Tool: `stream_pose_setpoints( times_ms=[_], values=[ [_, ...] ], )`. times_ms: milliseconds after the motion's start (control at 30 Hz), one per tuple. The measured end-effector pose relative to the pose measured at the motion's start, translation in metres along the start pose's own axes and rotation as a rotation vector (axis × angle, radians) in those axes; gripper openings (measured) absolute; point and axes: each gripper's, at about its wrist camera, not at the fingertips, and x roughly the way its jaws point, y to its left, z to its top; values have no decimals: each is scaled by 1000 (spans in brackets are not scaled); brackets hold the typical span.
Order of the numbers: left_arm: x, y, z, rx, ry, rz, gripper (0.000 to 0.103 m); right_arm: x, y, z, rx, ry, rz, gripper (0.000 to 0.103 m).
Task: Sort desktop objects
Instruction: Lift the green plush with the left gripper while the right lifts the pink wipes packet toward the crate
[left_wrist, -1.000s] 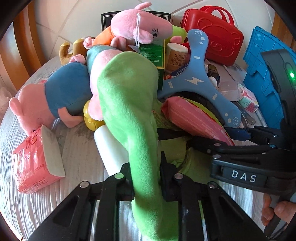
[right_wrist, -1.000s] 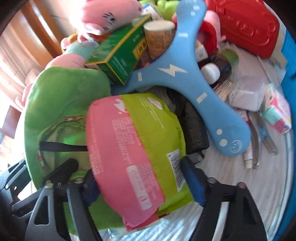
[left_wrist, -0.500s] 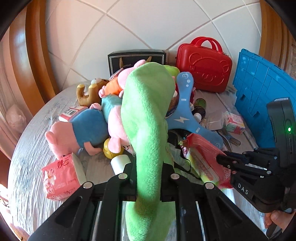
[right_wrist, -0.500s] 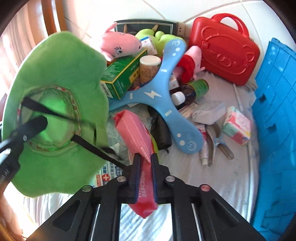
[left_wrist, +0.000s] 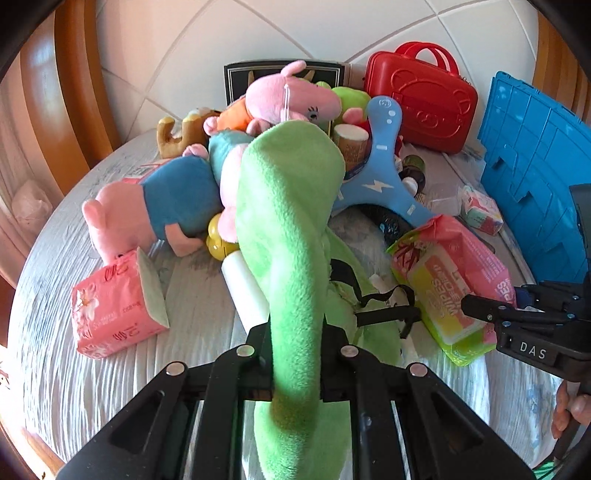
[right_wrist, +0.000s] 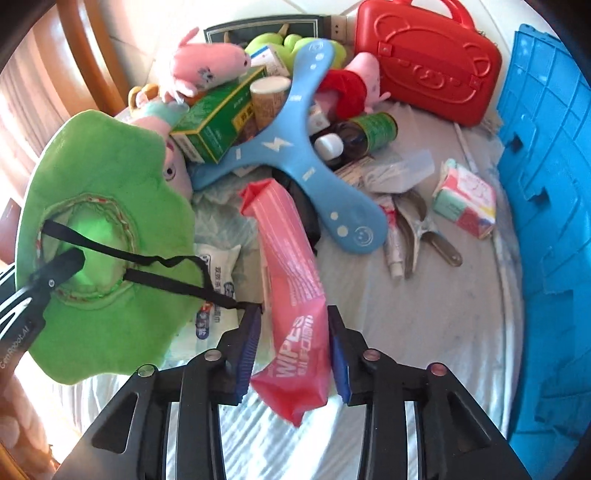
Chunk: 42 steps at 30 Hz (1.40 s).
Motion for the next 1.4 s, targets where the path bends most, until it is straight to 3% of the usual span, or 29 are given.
stream_pose_setpoints(
  times_ms=[200,367,533,867,1100,1400],
  values=[
    [20,-7,-8,6,43,-21,14,23,4,5,-29,12,-39,36],
    [13,-11,-5,10,26,-33,14,16,18,0,-90,-24,-63,28],
    [-22,-16,12,25,-60,-32,14,-17,30,-1,-137,-114,-74,27],
    [-110,-41,54,52,-280,-37,14,-128,25,19,-113,-364,-93,27],
    [-167,-105,87,106,-437,-94,14,-228,-16,13,-37,-569,-180,27],
    [-229,-257,111,251,-597,-261,14,-337,-116,-30,95,-736,-355,27]
  ],
)
